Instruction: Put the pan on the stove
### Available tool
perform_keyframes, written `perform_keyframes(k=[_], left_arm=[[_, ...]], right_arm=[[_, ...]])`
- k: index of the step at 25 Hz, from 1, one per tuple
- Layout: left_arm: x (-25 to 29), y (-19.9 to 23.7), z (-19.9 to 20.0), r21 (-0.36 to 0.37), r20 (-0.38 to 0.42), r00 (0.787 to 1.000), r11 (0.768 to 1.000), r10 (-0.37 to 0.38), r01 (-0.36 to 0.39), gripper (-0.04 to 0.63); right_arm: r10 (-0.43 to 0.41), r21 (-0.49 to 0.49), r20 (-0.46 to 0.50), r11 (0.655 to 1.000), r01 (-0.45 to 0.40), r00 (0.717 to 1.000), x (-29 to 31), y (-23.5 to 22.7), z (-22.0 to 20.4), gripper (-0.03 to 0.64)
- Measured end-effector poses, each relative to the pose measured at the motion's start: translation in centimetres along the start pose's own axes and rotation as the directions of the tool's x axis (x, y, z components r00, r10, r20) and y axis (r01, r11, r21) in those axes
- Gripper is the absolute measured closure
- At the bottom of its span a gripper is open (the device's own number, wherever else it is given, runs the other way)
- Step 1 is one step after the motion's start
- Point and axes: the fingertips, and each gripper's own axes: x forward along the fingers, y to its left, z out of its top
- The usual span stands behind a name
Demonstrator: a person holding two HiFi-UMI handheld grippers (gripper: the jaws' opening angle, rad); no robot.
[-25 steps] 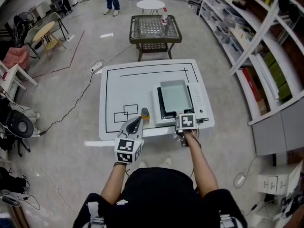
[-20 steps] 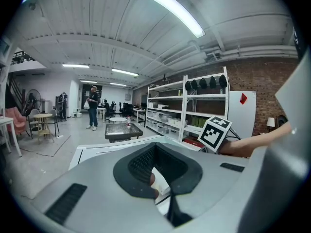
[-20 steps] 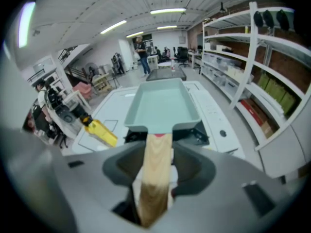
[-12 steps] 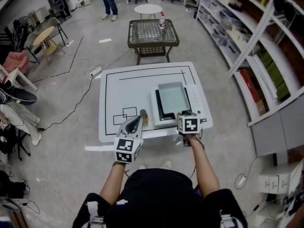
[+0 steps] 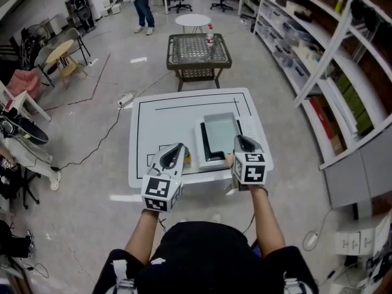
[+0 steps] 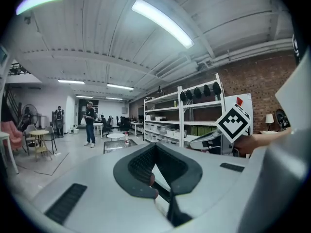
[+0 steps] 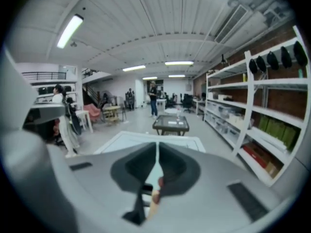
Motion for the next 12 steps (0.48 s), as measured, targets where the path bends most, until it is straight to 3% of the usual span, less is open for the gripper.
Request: perform_keyframes(k=[7,12], left_arm=[[-0.3,-0.1,1.8,0.018,0.034,0.999,1.0,0.019,-0.019,0.571],[-0.6,0.0,2.6,0.02,0.056,0.998,0.999,0.029,-0.03,0.571]], right_arm=[[0.051,0.01,0.239,0.998,-0.055,0.97,-4.6,0.9,5.7,0.583],[0.082,-0.015,0.298,0.997,-0.081,0.951,-6.4,1.4,6.6,0.583]])
